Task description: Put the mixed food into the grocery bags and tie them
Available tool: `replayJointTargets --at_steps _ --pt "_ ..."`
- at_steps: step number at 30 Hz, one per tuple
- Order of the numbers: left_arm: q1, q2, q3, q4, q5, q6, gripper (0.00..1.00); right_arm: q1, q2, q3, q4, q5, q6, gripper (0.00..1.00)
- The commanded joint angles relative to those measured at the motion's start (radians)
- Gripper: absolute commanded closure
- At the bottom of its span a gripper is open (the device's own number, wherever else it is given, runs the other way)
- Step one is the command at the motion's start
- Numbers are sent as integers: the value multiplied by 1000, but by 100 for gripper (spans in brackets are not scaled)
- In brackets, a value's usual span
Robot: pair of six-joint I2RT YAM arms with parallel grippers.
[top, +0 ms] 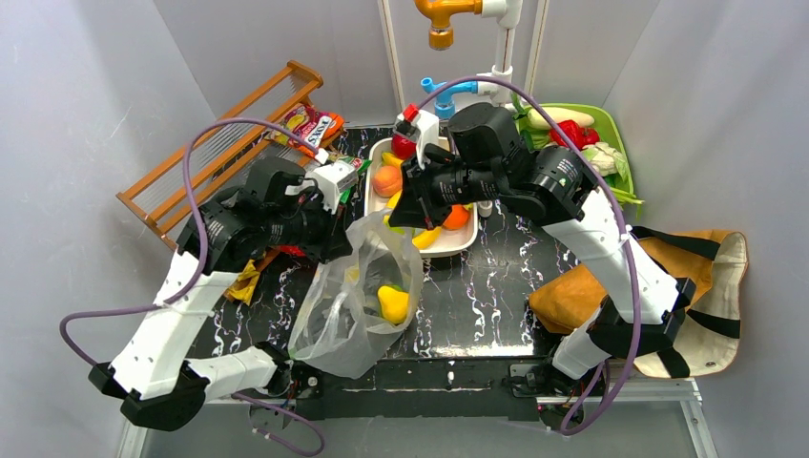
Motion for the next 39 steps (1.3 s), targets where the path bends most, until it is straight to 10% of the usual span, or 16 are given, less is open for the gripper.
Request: replayJointTargets --at_steps 1,11,18,23,39 --pt "3 -51 26 -40 33 8 100 -26 -30 16 115 37 -16 99" --pt "2 7 375 -276 58 -16 100 -69 -118 -175 449 244 -80 99" --pt "2 -55 162 -103 2 -136 100 -90 -124 -268 491 261 -81 99" --pt "1 -65 12 51 21 -199 100 -92 -109 -255 403 319 -43 39" --pt "14 110 40 124 18 -363 100 -315 -268 -342 78 527 163 21"
